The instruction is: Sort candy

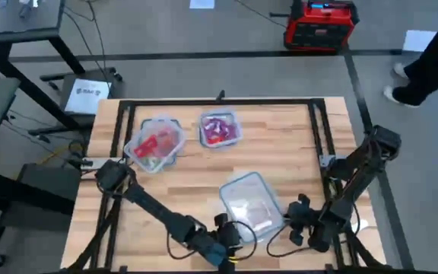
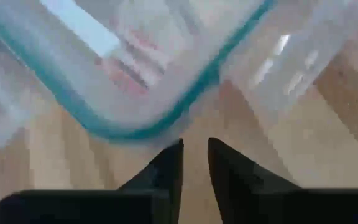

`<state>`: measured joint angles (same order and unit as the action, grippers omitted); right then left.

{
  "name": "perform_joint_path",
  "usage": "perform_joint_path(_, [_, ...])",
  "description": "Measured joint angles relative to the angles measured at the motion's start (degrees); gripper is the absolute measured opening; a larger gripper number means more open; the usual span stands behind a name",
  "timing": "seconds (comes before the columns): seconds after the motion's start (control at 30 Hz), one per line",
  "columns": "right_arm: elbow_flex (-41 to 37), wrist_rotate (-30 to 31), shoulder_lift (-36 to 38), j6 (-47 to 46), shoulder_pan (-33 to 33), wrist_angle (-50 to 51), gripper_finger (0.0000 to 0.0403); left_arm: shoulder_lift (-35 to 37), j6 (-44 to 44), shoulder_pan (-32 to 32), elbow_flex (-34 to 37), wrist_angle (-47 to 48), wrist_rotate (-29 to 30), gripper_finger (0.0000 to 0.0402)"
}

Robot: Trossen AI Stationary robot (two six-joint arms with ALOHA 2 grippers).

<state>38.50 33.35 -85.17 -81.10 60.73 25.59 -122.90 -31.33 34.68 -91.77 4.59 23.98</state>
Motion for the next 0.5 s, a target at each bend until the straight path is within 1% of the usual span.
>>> perform_joint_path(0.13, [4.8, -4.9, 2.5, -1.1, 2.5, 8.5, 0.0063, 1.1, -2.2, 1.1, -4.7, 12.5, -1.4, 0.0124])
perform_joint_path(0.2, [8.1, -4.9, 4.1, 1.0, 3.8, 11.4, 0.0063, 1.9, -2.0, 1.2, -8.4, 20.8, -1.0, 0.0124])
perform_joint_path(0.23, [9.9, -3.5, 5.0, 2.6, 4.2, 11.8, 0.0063, 2.2, -1.4, 1.2, -10.3, 24.9, 0.2, 0.0124])
perform_joint_path(0.27, [11.5, -1.2, 5.8, 4.8, 4.4, 11.8, 0.0063, 2.5, -0.3, 1.2, -12.0, 28.9, 1.9, 0.0124])
perform_joint_path(0.33, [14.2, 6.1, 7.2, 9.8, 3.8, 11.3, 0.0063, 2.9, 2.6, 0.7, -14.4, 34.7, 5.8, 0.0124])
perform_joint_path(0.4, [15.6, 15.4, 7.6, 14.5, 1.9, 9.4, 0.0063, 4.0, 7.0, -0.1, -15.1, 36.8, 8.9, 0.0124])
perform_joint_path(0.43, [15.7, 19.8, 7.5, 16.8, 0.6, 8.2, 0.0063, 4.7, 9.3, -0.9, -15.1, 37.0, 9.3, 0.0124])
perform_joint_path(0.5, [15.7, 25.3, 6.8, 20.5, -2.9, 6.4, 0.0063, 5.7, 12.9, -3.1, -15.3, 37.6, 9.4, 0.0124])
